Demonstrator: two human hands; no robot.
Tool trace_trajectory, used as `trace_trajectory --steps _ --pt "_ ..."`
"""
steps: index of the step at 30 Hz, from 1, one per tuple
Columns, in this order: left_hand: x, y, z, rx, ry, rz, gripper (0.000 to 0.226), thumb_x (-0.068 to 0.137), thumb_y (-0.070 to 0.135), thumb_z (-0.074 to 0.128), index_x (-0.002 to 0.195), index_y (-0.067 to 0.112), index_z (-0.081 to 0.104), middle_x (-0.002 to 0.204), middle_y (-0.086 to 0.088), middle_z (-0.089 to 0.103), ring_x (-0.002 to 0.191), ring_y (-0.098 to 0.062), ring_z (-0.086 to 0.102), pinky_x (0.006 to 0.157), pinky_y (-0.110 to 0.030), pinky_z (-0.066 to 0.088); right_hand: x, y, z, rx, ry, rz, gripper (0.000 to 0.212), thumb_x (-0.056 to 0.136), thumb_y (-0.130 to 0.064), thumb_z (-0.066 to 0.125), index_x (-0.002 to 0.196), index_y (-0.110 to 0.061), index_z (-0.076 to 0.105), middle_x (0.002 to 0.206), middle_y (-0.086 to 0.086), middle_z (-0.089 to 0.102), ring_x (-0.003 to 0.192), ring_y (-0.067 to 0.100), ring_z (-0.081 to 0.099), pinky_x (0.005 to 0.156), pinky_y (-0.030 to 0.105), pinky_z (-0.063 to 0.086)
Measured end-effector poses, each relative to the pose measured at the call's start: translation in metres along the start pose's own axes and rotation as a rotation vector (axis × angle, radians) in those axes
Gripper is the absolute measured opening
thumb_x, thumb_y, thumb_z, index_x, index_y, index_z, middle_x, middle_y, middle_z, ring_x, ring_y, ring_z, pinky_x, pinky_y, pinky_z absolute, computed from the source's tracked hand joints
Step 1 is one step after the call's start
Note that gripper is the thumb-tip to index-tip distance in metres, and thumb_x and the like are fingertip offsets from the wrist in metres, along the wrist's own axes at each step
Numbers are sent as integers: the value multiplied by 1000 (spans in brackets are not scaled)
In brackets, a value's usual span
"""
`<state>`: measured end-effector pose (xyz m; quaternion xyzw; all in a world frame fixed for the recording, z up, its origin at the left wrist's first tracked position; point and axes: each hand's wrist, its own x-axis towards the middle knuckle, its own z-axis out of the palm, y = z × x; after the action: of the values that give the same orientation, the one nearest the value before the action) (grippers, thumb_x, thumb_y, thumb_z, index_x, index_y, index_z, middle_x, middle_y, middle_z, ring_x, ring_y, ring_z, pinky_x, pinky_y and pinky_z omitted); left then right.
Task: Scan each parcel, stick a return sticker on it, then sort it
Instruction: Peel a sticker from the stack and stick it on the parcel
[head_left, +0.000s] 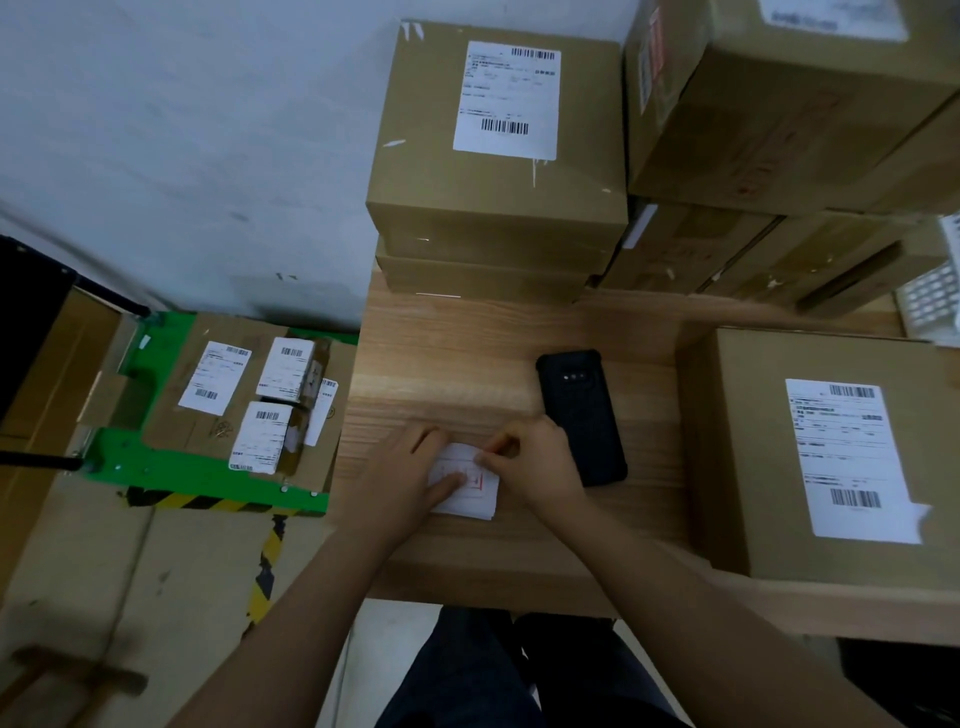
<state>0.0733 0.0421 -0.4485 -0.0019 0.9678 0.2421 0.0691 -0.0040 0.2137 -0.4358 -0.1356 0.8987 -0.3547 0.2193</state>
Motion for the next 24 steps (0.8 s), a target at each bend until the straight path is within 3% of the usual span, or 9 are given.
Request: trace_trajectory --steps 3,8,10,12,14,16,20,24 --pt "0 -1 1 2 13 2 50 84 56 47 110 16 59 107 -2 59 91 -17 54 73 -26 39 3 2 -1 -4 -54 23 9 79 -32 77 79 -23 76 79 -10 71 87 14 62 87 44 50" --pt "0 -1 0 -8 18 -10 48 84 53 53 114 16 59 111 -2 59 96 -17 54 78 -27 42 2 7 -7 -57 -20 -14 11 84 -33 73 88 -25 78 87 -10 73 96 17 57 92 44 45" --pt "0 -1 -1 -23 37 -25 47 84 49 59 117 16 59 113 -2 58 98 -17 53 79 -27 41 -1 7 -11 -33 1 -8 11 84 -32 73 89 -24 78 89 -10 73 95 15 56 91 39 44" --pt "1 -1 -2 -40 67 -39 47 84 46 65 119 15 58 113 -2 59 98 -16 53 79 -26 40 -3 4 -17 47 5 11 9 83 -28 75 87 -20 77 86 -9 73 88 9 60 82 26 48" --pt "2 1 -5 -38 99 -54 50 83 54 60 116 16 58 109 -1 59 95 -15 53 78 -26 41 -6 -2 -24 122 -22 45 8 83 -25 75 84 -17 76 83 -9 71 79 3 62 69 13 46" --pt "4 6 -11 -71 122 -67 52 82 62 50 110 19 58 105 3 57 91 -10 51 74 -23 42 -9 -6 -31 165 -46 63 9 83 -27 75 82 -18 74 80 -10 70 77 1 62 64 9 46" --pt "4 30 -32 -377 174 -156 33 86 53 62 112 35 53 105 23 54 94 13 51 71 -6 37 -15 -20 -52 279 13 58 10 86 -27 72 77 -25 70 74 -13 66 70 -11 60 62 4 43" --pt "16 66 -61 -745 298 -348 24 89 37 66 108 24 59 100 17 65 88 10 62 66 -10 50 -17 -43 -91 440 107 63 10 90 -29 67 82 -26 72 79 -13 71 78 -6 65 65 10 49"
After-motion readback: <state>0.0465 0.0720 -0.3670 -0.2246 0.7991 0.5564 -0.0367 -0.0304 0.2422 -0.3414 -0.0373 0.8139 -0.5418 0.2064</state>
